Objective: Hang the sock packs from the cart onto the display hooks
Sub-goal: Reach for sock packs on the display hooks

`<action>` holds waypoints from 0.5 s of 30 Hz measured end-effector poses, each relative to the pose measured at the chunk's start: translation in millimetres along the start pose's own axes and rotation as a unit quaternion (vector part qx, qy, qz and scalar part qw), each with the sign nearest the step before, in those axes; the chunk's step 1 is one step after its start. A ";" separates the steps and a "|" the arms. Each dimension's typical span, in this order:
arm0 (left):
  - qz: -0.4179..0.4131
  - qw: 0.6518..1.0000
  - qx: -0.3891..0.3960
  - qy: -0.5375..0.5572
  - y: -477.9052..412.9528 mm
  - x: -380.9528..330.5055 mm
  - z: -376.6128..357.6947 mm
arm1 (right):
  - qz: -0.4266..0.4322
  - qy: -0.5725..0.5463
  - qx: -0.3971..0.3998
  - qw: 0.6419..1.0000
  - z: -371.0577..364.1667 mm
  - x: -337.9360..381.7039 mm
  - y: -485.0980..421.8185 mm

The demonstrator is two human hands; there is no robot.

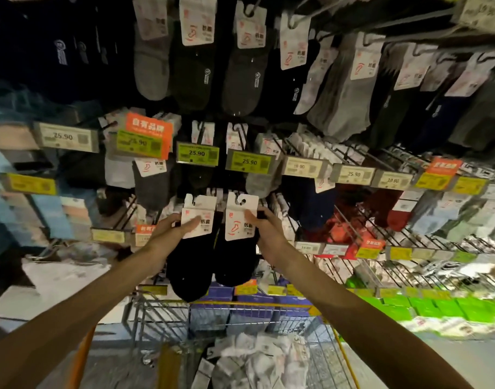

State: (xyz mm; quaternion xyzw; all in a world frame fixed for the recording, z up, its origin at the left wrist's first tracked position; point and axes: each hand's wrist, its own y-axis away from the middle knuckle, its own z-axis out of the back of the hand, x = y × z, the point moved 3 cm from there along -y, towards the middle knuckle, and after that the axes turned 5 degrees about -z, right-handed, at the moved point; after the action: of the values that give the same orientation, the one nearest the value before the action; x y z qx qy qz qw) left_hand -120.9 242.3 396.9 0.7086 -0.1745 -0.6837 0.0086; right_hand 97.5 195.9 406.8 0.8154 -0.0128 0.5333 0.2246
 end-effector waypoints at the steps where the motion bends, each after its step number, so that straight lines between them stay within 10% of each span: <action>1: -0.009 1.000 -0.008 -0.001 -4.8 -1.1 -0.7 | 0.011 0.014 -0.006 1.000 -2.3 2.5 -5.7; 15: -0.086 0.995 -0.023 0.045 -59.7 -51.6 -16.7 | 0.189 0.100 0.024 0.977 -9.5 40.9 -61.6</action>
State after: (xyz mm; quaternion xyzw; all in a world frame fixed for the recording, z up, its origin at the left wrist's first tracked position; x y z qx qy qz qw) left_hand -90.9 308.0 432.9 0.7510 -0.0964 -0.6528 -0.0262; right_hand 122.9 263.8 424.0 0.7461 -0.1314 0.6450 0.1005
